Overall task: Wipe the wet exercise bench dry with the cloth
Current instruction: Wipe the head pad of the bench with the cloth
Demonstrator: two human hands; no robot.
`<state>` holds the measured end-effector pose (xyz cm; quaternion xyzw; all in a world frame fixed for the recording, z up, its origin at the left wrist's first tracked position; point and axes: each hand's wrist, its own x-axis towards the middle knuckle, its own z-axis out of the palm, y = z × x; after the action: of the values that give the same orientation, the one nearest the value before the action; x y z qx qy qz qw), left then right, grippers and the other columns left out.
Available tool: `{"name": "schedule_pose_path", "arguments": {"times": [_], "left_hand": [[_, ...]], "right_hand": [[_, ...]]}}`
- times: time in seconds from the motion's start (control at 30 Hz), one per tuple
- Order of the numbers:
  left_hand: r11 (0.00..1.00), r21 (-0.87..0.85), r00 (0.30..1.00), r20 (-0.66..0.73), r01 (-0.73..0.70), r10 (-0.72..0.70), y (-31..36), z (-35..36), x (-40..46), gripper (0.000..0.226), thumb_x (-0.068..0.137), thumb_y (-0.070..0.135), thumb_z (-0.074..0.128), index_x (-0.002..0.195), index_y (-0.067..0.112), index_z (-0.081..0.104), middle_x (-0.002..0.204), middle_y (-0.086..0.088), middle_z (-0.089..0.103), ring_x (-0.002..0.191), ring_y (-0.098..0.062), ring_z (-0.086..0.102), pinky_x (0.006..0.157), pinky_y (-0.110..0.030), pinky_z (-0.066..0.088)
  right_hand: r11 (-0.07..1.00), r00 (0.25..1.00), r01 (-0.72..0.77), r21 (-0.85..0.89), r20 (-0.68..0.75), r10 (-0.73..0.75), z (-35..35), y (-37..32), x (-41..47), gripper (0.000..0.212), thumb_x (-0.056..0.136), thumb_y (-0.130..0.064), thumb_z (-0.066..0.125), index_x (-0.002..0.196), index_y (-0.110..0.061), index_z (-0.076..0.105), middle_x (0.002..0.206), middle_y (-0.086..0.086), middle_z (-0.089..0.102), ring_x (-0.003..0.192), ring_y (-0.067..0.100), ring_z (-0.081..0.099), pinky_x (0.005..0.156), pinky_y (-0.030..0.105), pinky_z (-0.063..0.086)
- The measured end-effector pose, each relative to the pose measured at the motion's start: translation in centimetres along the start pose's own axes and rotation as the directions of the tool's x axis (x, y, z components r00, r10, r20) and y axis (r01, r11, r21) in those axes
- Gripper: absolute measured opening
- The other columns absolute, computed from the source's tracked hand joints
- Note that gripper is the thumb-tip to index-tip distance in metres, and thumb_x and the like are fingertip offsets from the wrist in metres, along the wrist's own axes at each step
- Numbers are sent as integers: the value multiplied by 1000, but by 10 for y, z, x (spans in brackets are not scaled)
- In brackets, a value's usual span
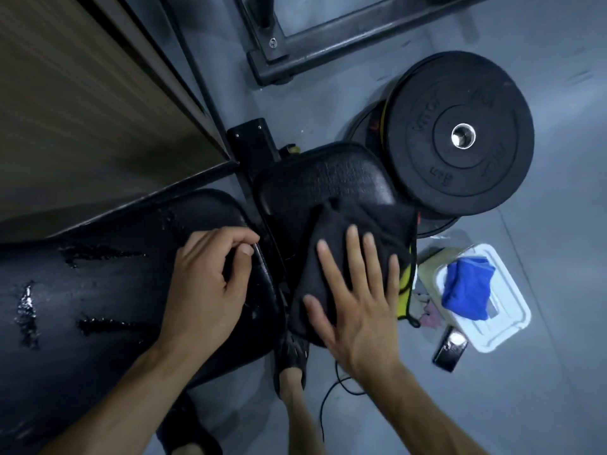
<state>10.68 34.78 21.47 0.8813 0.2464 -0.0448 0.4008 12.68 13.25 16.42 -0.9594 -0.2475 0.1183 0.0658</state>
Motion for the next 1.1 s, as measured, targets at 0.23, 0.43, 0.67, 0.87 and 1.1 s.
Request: {"name": "schedule_pose_path", "arguments": {"times": [0.23,0.43,0.67,0.87,1.1], "left_hand": [[1000,-1,1000,-5,6,-6,2,-1,-6,17,98,21,53,105,33,62,99,33,55,104,5,48,94,-29,40],[1000,25,1000,-21,13,-13,-15,-4,-12,16,99,20,52,106,29,63,101,24,60,109,-2,48,97,-39,45],[998,27,998,-33,55,-54,-34,-13,-34,15,99,21,52,108,28,63,101,19,62,109,-4,48,96,-38,45],[996,63,998,-34,63,-61,-40,-12,-69,17,100,19,51,112,25,61,103,15,59,109,-9,46,93,-34,43],[977,172,992,-16,129,-128,-75,-14,-122,31,94,25,48,123,23,58,131,9,50,123,-15,43,105,-28,30]], "right_hand": [[999,999,24,-37,27,-23,-11,18,34,79,92,-76,39,159,-36,29,171,6,12,158,28,8,120,67,10],[978,999,-1,207,-37,9,-25,54,111,71,75,-74,64,127,-27,51,170,-4,16,158,21,10,117,70,18],[972,982,-38,232,-172,80,-6,40,27,57,72,-49,68,115,-12,61,165,9,31,156,30,21,118,66,18],[936,936,351,-26,50,-349,26,-40,-32,68,73,-52,69,135,-26,52,170,4,17,158,26,11,121,67,5],[965,965,261,35,-2,-261,-18,33,48,106,71,-58,56,161,-11,24,170,6,15,158,21,14,123,65,6]]}}
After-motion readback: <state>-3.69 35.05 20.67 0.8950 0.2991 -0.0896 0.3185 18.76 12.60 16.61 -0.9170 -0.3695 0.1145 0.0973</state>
